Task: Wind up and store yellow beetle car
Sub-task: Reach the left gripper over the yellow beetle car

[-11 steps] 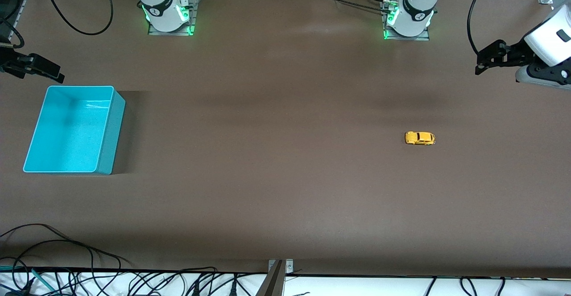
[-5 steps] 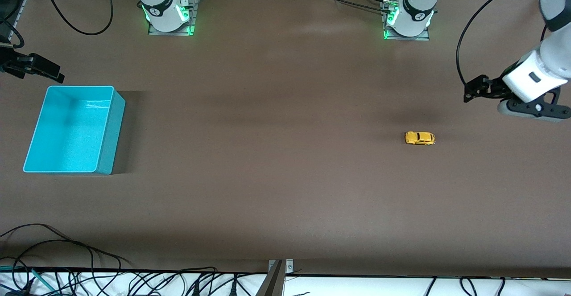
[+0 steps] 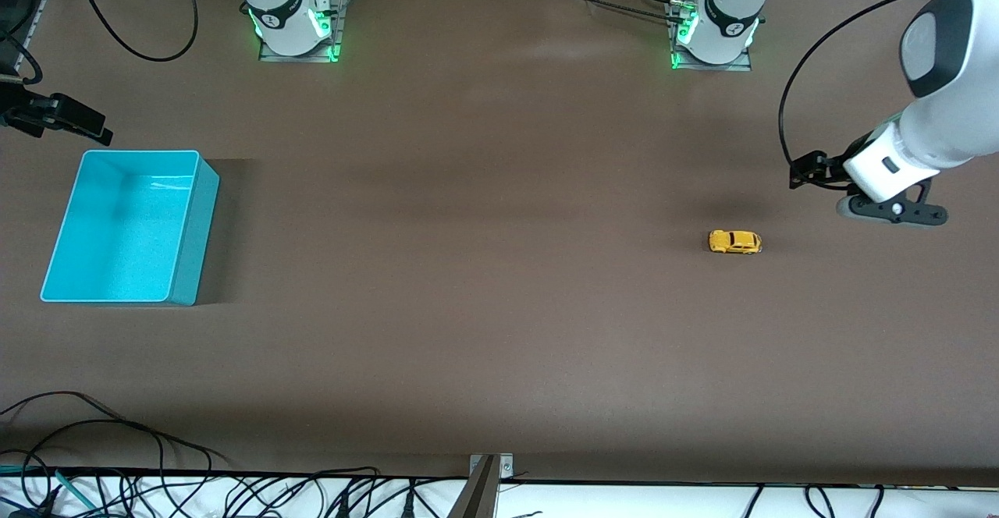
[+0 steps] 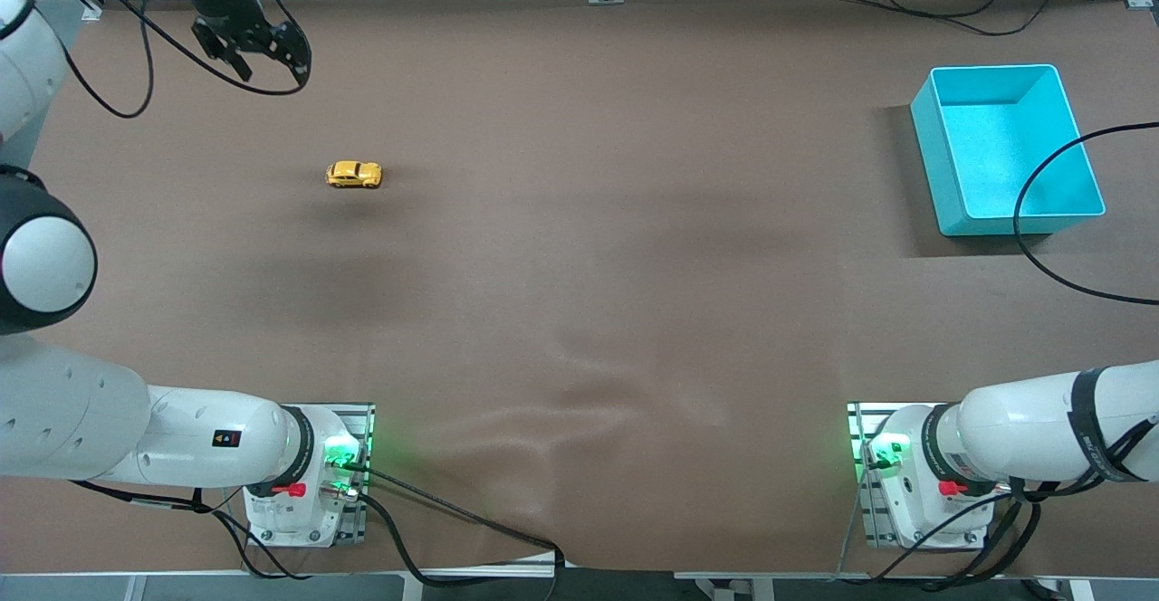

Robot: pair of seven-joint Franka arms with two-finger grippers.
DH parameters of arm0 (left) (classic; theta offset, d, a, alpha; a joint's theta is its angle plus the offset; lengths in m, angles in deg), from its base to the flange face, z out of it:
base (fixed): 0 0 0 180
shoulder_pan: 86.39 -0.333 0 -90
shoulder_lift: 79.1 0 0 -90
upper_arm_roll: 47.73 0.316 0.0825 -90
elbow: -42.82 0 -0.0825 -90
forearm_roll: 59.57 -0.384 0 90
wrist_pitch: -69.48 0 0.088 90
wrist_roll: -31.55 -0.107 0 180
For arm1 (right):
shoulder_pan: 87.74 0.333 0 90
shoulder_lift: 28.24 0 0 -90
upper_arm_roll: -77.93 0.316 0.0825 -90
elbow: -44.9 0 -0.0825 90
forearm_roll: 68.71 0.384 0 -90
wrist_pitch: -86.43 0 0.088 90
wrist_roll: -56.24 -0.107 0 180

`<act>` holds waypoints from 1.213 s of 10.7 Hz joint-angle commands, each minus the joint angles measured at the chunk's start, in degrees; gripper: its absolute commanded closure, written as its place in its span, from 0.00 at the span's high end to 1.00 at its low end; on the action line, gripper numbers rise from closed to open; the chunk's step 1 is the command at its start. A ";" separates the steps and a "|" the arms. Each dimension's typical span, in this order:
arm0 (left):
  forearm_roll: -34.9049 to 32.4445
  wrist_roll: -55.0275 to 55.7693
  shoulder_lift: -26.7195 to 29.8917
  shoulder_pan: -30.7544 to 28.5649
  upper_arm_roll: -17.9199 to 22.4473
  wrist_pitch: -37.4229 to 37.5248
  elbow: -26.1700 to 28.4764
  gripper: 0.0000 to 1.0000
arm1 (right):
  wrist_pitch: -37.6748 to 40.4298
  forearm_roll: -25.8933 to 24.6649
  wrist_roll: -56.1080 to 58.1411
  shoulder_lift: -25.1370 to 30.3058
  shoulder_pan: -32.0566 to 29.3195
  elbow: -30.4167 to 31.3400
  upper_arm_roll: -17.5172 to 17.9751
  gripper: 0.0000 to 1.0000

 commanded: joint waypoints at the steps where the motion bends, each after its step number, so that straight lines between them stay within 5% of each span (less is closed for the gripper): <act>1: 0.41 0.58 -2.08 -0.61 -0.35 -6.38 2.80 1.00 | 0.98 0.12 0.53 0.47 -0.19 -0.61 0.23 1.00; 5: 1.20 -0.03 -4.11 -0.52 -0.44 -23.08 12.37 1.00 | 0.98 0.12 0.53 0.47 -0.19 -0.61 0.14 1.00; 8: 1.20 -1.17 -4.98 -0.43 -0.53 -24.96 16.07 1.00 | 0.98 0.12 0.53 0.47 -0.19 -0.78 0.14 1.00; 13: 0.68 -35.20 -7.71 0.01 -0.62 -31.55 21.36 1.00 | 0.98 0.12 0.53 0.47 -0.19 -0.78 0.14 1.00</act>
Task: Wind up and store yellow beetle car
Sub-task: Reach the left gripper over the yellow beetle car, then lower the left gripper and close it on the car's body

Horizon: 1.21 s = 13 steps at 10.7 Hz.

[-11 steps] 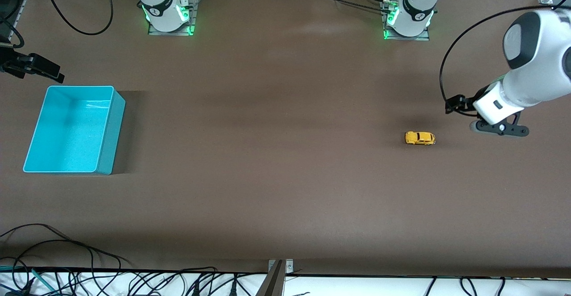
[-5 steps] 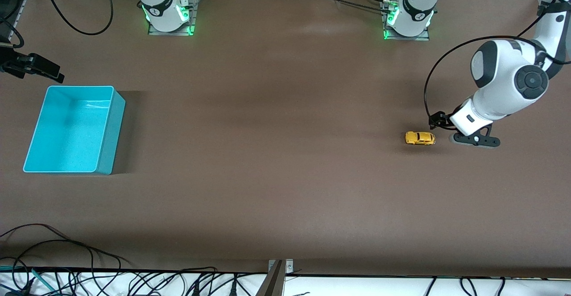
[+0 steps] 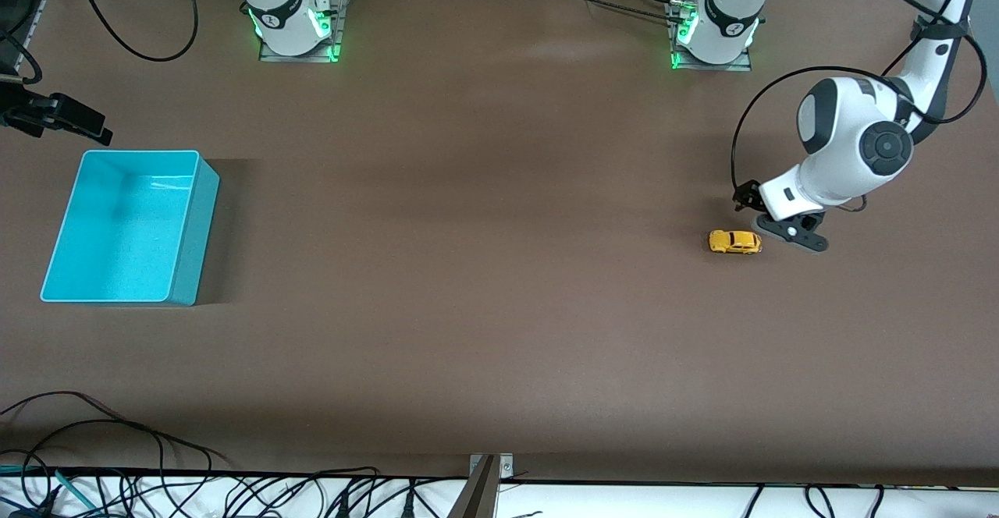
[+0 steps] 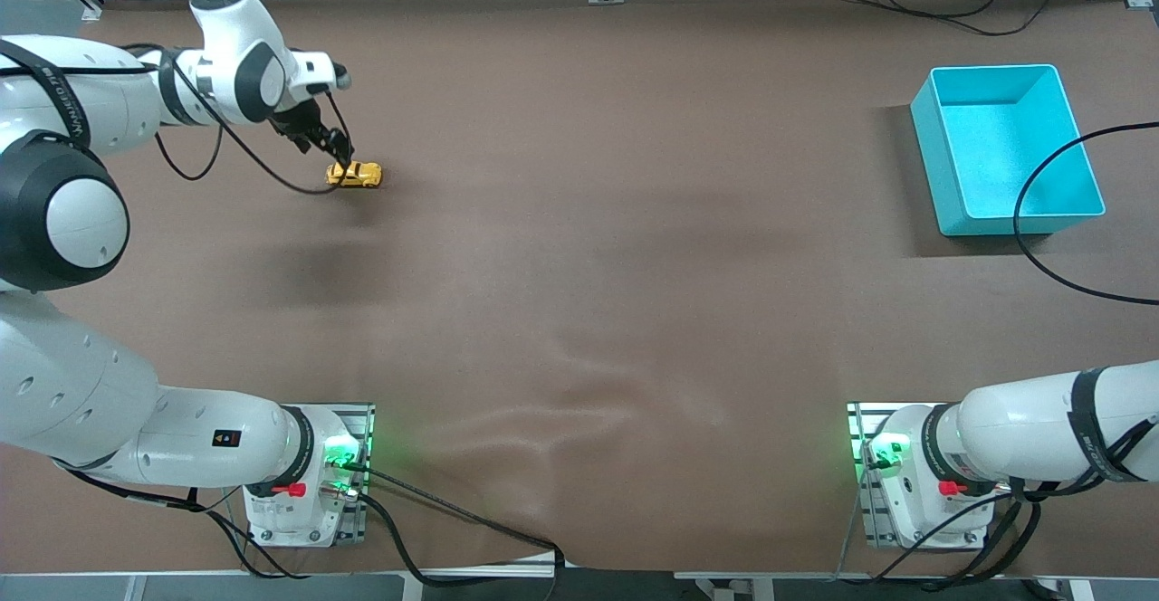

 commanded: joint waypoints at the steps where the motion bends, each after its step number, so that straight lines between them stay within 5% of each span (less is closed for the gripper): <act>1: 0.67 -17.76 -0.86 0.08 -0.23 -0.89 0.57 1.00 | 0.98 0.12 0.53 0.46 -0.19 -0.59 0.14 1.00; 6: 0.40 -49.60 -5.51 0.17 -0.32 -8.69 0.57 1.00 | 0.98 0.12 0.53 0.46 -0.19 -0.76 0.14 1.00; 13: 0.49 -56.51 -9.65 0.17 -0.32 -13.46 -0.04 1.00 | 0.98 0.12 0.53 0.46 -0.19 -0.76 0.14 1.00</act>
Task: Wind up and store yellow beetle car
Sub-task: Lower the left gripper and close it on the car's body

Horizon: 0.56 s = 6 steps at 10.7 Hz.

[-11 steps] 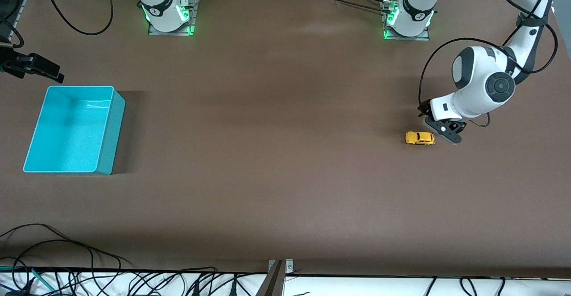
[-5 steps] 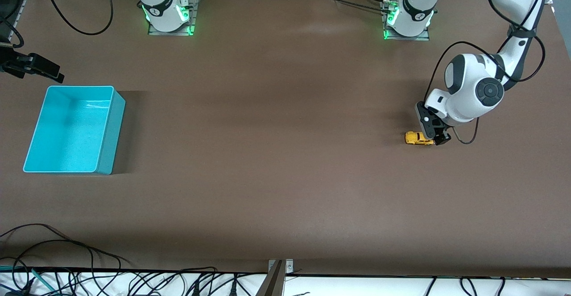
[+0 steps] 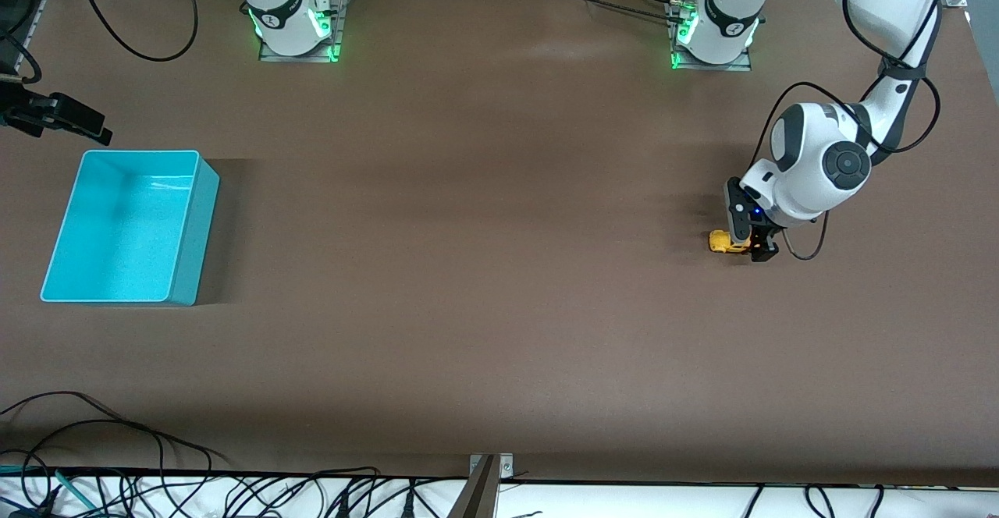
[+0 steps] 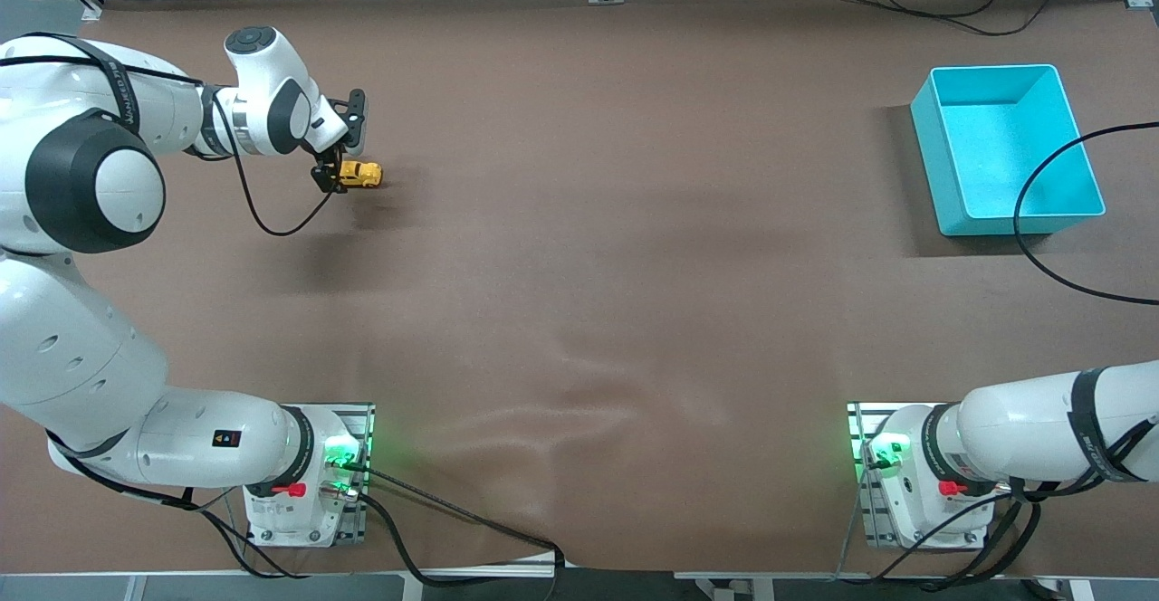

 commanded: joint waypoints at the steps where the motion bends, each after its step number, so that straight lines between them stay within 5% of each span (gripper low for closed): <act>1: 0.75 -1.59 -1.21 0.13 0.03 -0.78 -0.72 0.97 | 0.98 0.12 0.53 0.41 -0.19 -0.75 0.23 1.00; 2: 1.01 -1.33 -1.30 0.13 0.03 -0.87 -0.72 0.85 | 0.98 0.12 0.53 0.41 -0.19 -0.75 0.14 1.00; 3: 0.66 -1.41 -1.21 0.13 0.03 -0.87 -0.72 0.59 | 0.98 0.12 0.53 0.41 -0.19 -0.75 0.23 1.00; 6: 0.40 -1.67 -1.30 0.13 -0.15 -0.87 -0.81 0.17 | 0.98 0.12 0.53 0.41 -0.19 -0.75 0.14 1.00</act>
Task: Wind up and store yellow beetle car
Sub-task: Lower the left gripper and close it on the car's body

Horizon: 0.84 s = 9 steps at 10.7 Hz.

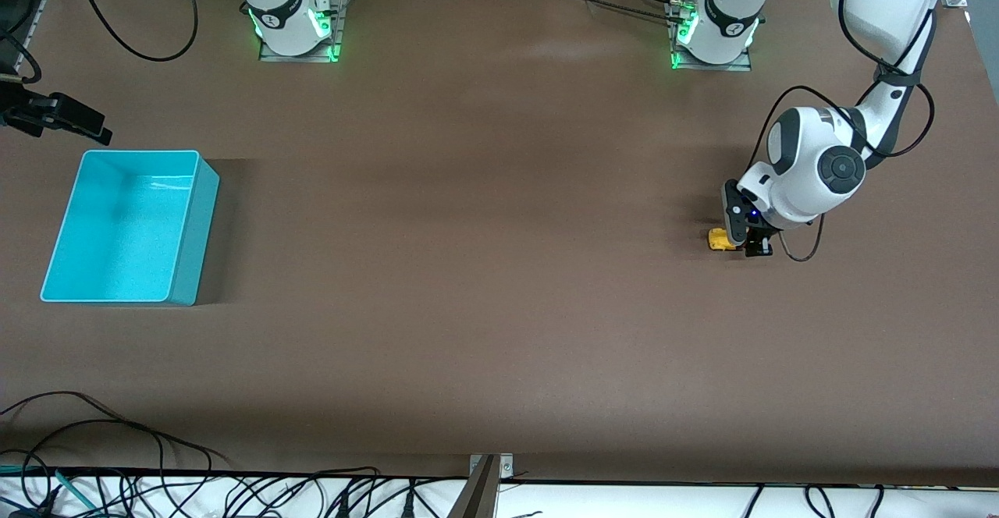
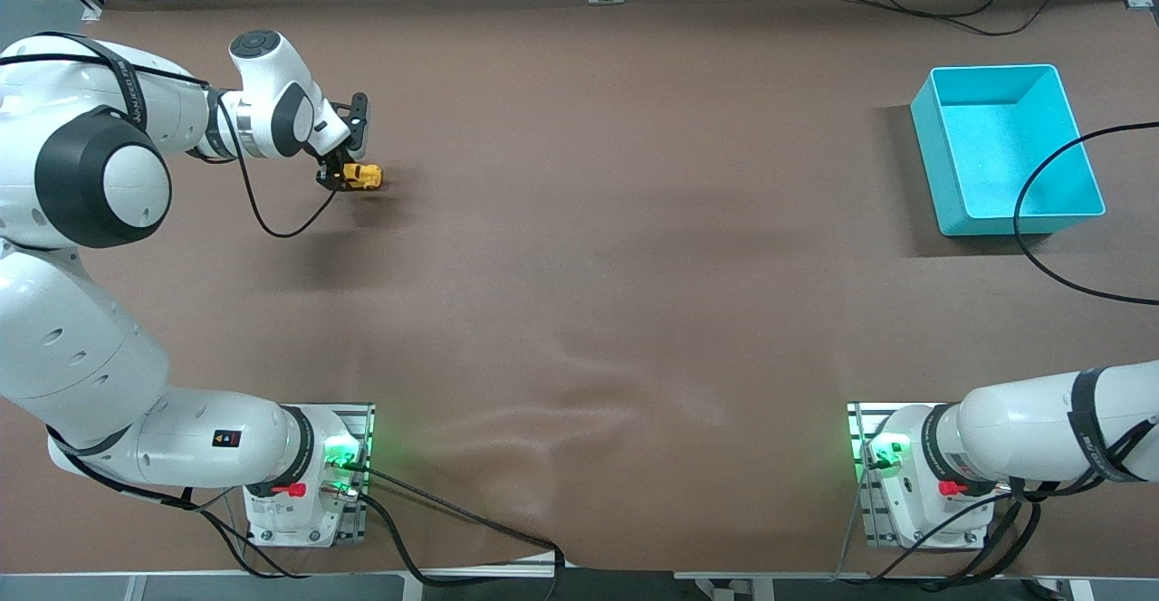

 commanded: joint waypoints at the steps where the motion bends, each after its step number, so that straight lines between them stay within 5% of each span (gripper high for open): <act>1: -0.04 -1.57 -0.40 0.64 -0.11 0.12 -0.37 0.07 | 0.98 0.12 0.53 0.40 -0.19 -0.75 0.14 1.00; 9: -3.03 -1.57 -1.89 -0.14 -0.02 0.12 -0.72 0.00 | 0.98 0.12 0.53 0.40 -0.19 -0.75 0.23 1.00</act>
